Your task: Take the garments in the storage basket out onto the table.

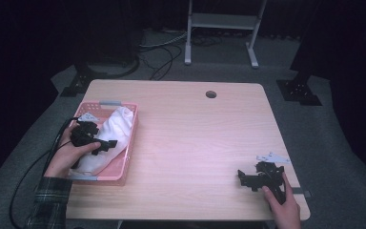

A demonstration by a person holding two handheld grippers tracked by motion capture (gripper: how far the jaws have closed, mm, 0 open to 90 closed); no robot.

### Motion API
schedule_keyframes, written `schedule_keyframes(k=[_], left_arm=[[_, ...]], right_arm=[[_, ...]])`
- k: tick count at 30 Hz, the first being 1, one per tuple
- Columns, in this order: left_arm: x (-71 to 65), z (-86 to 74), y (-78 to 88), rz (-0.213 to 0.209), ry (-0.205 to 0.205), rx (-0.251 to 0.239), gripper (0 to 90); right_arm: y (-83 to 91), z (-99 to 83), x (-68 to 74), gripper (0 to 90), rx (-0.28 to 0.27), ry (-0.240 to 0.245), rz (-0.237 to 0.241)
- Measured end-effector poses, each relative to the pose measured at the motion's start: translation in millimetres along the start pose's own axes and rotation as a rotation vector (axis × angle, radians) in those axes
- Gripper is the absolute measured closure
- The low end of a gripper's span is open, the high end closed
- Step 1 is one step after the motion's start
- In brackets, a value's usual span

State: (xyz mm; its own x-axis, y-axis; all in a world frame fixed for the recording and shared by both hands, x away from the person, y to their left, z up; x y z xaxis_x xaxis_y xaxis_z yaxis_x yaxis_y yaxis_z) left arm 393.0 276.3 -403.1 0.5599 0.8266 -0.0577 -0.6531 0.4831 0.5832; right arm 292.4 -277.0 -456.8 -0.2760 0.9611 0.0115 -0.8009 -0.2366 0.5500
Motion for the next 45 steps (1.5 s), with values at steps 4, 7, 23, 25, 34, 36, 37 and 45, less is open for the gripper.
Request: schedule_keyframes(k=[4, 7, 23, 25, 34, 36, 37, 45], left_arm=[[0.4, -0.9, -2.1, 0.0, 0.005, 0.015, 2.8], [0.3, -1.5, -3.9, 0.001, 0.005, 0.031, 2.8], [-0.4, -5.1, -13.4, 0.008, -0.001, 0.109, 2.8], [-0.6, -5.5, -14.3, 0.007, 0.001, 0.117, 2.8], [-0.9, -7.2, -18.6, 0.008, -0.004, 0.162, 1.1], [-0.8, -7.3, -19.0, 0.01, -0.005, 0.166, 1.1], [-0.8, -7.4, -19.3, 0.011, -0.005, 0.167, 1.1], [-2.5, -9.5, -23.5, 0.026, -0.033, 0.203, 0.1]], right_arm=[[0.0, 0.0, 0.0, 0.0, 0.0, 0.0, 0.0], [0.0, 0.0, 0.0, 0.0, 0.0, 0.0, 0.0], [0.0, 0.0, 0.0, 0.0, 0.0, 0.0, 0.0], [0.0, 0.0, 0.0, 0.0, 0.0, 0.0, 0.0], [0.0, 0.0, 0.0, 0.0, 0.0, 0.0, 0.0], [0.0, 0.0, 0.0, 0.0, 0.0, 0.0, 0.0], [0.0, 0.0, 0.0, 0.0, 0.0, 0.0, 0.0], [0.0, 0.0, 0.0, 0.0, 0.0, 0.0, 0.0]])
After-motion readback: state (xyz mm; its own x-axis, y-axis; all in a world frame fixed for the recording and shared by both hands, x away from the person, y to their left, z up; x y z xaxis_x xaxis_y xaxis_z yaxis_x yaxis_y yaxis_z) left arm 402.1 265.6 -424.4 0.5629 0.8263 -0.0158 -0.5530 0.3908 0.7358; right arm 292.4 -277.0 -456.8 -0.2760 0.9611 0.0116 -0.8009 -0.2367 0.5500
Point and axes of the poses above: each handheld gripper's, and its own axes: y roughly backward along the jaws, z roughly out of its top, x roughly to its left, the point moved 1 cm from there along -y, roughly forward along the jaws, and after that the axes turned 11 degrees about -x, right-handed, at the moved point
